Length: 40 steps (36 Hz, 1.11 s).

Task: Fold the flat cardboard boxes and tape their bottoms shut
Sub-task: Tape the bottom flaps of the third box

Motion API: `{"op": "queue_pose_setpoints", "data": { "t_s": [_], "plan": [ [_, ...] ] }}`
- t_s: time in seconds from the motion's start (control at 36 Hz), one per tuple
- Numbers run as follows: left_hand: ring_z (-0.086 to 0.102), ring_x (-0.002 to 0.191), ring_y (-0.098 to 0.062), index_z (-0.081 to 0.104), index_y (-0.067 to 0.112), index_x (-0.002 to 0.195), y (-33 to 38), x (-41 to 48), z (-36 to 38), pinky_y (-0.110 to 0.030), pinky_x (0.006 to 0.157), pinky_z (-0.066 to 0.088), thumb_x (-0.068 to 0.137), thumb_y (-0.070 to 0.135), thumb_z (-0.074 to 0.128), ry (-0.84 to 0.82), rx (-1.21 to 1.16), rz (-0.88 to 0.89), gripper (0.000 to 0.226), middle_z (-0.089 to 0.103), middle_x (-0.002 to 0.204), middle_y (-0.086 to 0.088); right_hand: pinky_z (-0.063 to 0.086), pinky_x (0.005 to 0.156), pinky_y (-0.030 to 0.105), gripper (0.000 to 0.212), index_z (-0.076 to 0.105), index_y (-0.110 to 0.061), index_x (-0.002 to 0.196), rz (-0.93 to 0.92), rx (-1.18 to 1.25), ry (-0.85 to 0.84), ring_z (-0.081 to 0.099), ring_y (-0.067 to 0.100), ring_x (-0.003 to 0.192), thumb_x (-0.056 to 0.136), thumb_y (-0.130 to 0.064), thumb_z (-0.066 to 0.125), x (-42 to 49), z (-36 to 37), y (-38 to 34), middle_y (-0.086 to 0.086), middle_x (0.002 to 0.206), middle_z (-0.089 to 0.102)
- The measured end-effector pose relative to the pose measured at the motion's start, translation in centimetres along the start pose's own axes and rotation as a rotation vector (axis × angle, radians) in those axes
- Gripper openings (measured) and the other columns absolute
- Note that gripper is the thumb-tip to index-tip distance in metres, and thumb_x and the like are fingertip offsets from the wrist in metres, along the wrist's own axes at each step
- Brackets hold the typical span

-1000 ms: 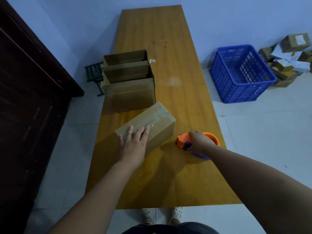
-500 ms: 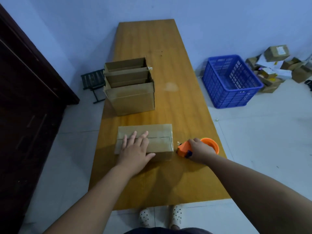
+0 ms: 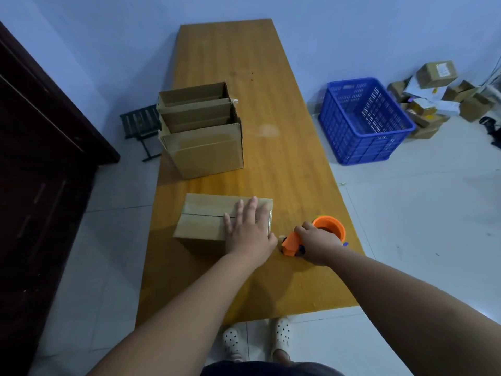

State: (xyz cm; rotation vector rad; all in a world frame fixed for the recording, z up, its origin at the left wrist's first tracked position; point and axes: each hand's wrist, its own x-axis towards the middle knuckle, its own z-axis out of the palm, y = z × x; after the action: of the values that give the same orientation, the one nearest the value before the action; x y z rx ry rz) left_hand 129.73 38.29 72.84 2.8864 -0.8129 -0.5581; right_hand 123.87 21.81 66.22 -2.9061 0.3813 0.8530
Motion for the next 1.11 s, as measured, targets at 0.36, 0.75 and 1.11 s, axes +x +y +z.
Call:
{"op": "queue_pose_setpoints", "data": {
  "t_s": [0.36, 0.75, 1.11],
  "plan": [
    [-0.007, 0.147, -0.023, 0.006, 0.039, 0.151, -2.0, -0.6, -2.2, -0.043, 0.116, 0.017, 0.097, 0.001, 0.036, -0.135, 0.172, 0.359, 0.073, -0.004, 0.161, 0.007, 0.055, 0.063, 0.033, 0.049, 0.039, -0.020, 0.135, 0.151, 0.186, 0.147, 0.061, 0.020, 0.087, 0.090, -0.030, 0.059, -1.2, -0.2, 0.5, 0.002, 0.126, 0.047],
    [0.002, 0.148, -0.027, 0.011, 0.031, 0.152, -3.9, -1.1, -0.2, -0.040, 0.113, 0.030, 0.102, 0.021, 0.042, 0.111, 0.113, 0.242, 0.060, 0.003, 0.161, -0.004, 0.057, 0.069, 0.033, 0.058, 0.032, -0.023, 0.142, 0.146, 0.172, 0.143, 0.062, 0.021, 0.096, 0.091, -0.031, 0.060, -2.1, 0.3, 0.4, 0.000, 0.137, 0.042],
    [0.003, 0.148, -0.029, 0.006, 0.034, 0.152, -2.6, -0.4, -0.3, -0.038, 0.107, 0.035, 0.102, 0.008, 0.039, 0.051, 0.152, 0.175, 0.065, 0.002, 0.161, -0.009, 0.055, 0.081, 0.036, 0.074, 0.009, -0.022, 0.154, 0.072, 0.000, 0.065, 0.057, 0.024, 0.111, 0.096, -0.023, 0.053, -1.7, 0.1, 0.0, 0.007, 0.154, 0.016]
  ]
}}
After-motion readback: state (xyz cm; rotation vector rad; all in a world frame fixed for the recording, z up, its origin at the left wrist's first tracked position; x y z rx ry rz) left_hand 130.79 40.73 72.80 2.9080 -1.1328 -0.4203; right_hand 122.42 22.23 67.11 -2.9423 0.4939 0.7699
